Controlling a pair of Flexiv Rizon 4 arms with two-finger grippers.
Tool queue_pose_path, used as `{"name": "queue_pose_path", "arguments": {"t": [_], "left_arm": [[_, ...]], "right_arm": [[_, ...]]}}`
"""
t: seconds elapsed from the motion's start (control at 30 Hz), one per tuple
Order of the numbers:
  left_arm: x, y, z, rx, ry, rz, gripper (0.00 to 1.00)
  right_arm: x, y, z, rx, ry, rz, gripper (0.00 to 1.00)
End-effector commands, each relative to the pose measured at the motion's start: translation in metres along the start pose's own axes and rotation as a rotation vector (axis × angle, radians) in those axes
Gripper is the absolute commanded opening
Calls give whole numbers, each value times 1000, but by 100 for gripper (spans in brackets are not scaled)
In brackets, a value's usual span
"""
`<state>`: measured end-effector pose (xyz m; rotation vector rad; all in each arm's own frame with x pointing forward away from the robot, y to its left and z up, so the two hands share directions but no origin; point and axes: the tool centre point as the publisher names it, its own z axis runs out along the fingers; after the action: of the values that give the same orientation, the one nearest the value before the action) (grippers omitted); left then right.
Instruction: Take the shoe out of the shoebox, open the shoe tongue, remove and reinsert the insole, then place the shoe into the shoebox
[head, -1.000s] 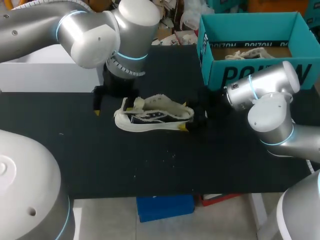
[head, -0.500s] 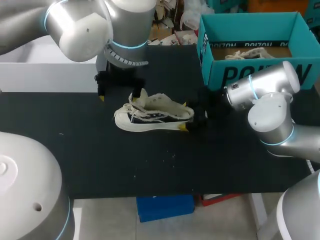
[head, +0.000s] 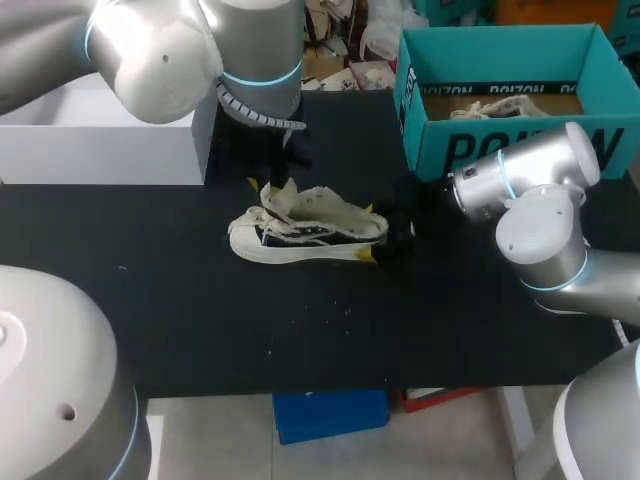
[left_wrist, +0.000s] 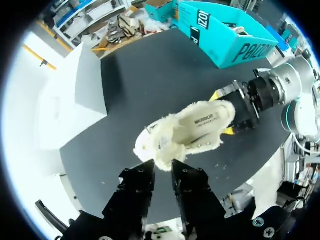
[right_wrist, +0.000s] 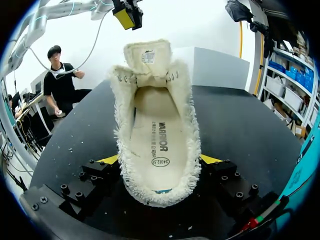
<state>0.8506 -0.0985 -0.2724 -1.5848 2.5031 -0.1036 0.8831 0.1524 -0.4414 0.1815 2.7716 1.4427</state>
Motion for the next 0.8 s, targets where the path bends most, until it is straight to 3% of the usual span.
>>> {"name": "queue_pose_path", "arguments": {"t": [0.03, 0.57, 0.8], "left_arm": [[10, -25, 12, 6, 98, 632, 0], [10, -25, 12, 6, 98, 632, 0], [10, -25, 15, 165, 242, 812, 0]], "right_arm": [[0, -3, 2, 2, -1, 1, 0], [0, -3, 2, 2, -1, 1, 0], [0, -3, 2, 2, -1, 1, 0]]}}
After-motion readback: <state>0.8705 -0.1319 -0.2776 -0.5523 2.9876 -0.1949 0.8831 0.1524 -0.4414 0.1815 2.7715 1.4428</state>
